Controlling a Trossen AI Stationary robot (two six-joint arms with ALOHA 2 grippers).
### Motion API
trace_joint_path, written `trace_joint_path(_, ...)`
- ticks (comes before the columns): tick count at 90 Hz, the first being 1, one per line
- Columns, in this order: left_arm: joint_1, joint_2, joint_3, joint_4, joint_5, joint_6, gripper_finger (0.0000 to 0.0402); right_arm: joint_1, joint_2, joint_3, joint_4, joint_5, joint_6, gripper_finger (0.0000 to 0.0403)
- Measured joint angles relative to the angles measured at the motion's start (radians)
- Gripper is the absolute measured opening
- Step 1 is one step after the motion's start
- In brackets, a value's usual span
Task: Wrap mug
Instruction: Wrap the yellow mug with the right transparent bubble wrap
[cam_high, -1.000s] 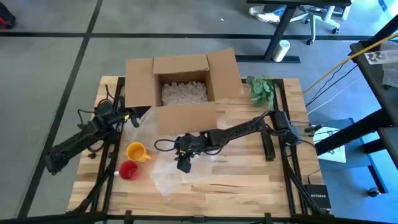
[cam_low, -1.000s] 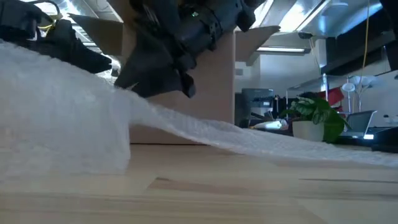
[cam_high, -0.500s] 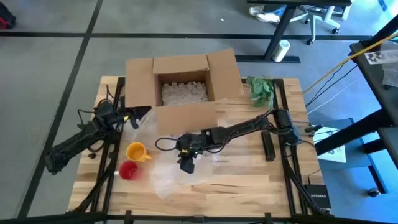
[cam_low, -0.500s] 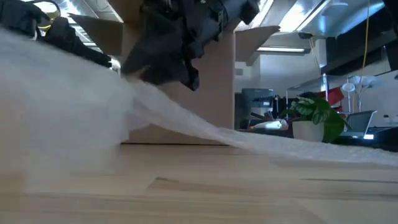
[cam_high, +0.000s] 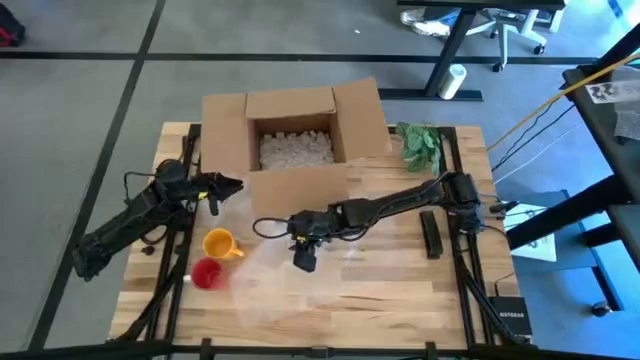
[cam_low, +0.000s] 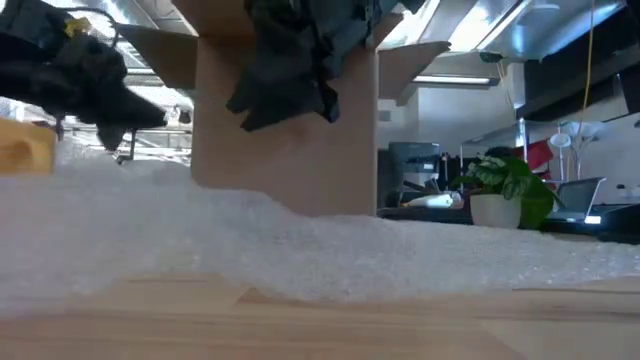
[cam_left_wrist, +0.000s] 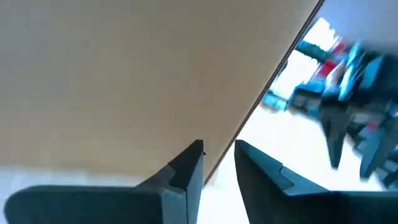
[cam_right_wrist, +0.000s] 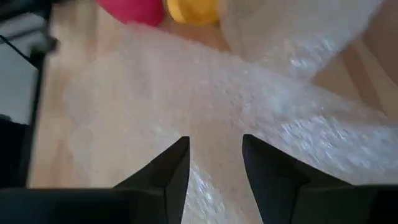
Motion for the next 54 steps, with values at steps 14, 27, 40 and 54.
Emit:
trace_joint_path(14,-0.01,-0.022,0.004,-0.007,-0.017,-0.023,0.0074,0.0,-0.004,0.0,-0.069,0.034,0.0,0.0135)
trace_joint_path(27,-0.05,-0.021,0.024,-0.009,-0.081,-0.057,0.0074,0.001,-0.015,-0.001,-0.131,0.088,-0.004,0.0135)
trace_joint_path(40,-0.123,-0.021,0.063,-0.008,-0.205,-0.075,0.0074,0.001,-0.039,0.0,-0.133,0.139,-0.031,0.0135)
trace_joint_path(54,-0.222,-0.022,0.109,-0.028,-0.314,-0.076,0.0074,0.001,-0.057,-0.005,-0.123,0.192,-0.05,0.0135)
